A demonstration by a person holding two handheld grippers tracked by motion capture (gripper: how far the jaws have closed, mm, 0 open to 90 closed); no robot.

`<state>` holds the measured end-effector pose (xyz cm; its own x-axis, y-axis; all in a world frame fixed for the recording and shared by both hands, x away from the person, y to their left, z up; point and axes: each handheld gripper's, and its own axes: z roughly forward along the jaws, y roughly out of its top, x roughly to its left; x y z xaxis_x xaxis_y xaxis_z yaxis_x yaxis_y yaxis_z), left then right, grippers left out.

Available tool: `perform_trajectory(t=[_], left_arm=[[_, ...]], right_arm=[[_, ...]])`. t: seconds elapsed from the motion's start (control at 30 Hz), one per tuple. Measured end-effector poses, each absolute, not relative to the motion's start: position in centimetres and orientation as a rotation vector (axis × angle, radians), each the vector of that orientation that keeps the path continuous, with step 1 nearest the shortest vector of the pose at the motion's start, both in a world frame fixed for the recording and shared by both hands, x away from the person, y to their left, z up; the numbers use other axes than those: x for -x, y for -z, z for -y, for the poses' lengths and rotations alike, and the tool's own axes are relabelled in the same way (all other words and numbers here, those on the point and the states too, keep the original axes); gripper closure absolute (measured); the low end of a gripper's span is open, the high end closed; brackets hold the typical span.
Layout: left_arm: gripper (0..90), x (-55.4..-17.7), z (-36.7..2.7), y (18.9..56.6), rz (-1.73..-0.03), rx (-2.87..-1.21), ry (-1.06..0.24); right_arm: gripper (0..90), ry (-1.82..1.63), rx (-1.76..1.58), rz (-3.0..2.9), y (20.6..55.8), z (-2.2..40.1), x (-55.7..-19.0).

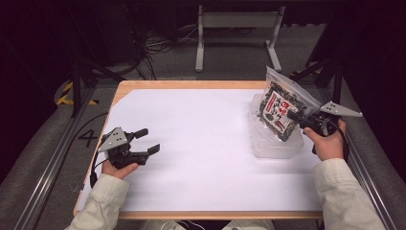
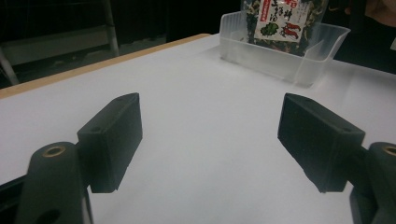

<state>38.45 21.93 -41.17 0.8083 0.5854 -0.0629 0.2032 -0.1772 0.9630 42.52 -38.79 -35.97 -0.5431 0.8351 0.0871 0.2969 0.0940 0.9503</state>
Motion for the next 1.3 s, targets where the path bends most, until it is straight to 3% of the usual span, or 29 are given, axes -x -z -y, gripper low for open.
perform_trajectory(t=[0.47, 0.53, 0.63, 0.97, 1.3], left_arm=[[22.7, -38.3, -21.8, 41.2, -0.610, -1.754, -0.377], [22.7, -38.3, -21.7, 41.2, -0.606, -1.754, -0.375], [22.7, -38.3, -21.7, 41.2, -0.607, -1.753, -0.377], [22.6, -37.6, -21.7, 41.0, -0.592, -1.758, -0.378], [22.0, -36.0, -21.7, 40.4, -0.569, -1.773, -0.385]], right_arm=[[52.5, -1.460, -1.130, -1.846, 35.6, 39.1, -42.1], [45.1, -1.505, -1.125, -1.815, 35.3, 39.5, -41.5], [40.8, -1.515, -1.112, -1.804, 35.0, 39.8, -40.9], [32.2, -1.486, -1.057, -1.774, 34.0, 40.5, -38.2], [29.1, -1.446, -0.973, -1.762, 32.9, 39.5, -33.9]])
